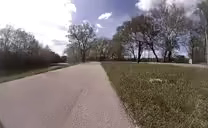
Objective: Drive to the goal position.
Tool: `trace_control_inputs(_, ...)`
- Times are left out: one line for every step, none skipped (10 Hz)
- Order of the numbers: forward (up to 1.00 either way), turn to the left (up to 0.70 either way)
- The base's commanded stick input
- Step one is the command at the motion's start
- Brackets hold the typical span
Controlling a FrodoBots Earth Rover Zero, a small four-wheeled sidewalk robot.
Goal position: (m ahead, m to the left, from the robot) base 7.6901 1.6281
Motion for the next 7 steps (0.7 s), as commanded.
trace_control_inputs(0.27,0.31)
trace_control_inputs(0.26,0.49)
trace_control_inputs(0.13,0.57)
trace_control_inputs(0.0,0.53)
trace_control_inputs(0.0,0.24)
trace_control_inputs(0.0,0.0)
trace_control_inputs(0.0,0.0)
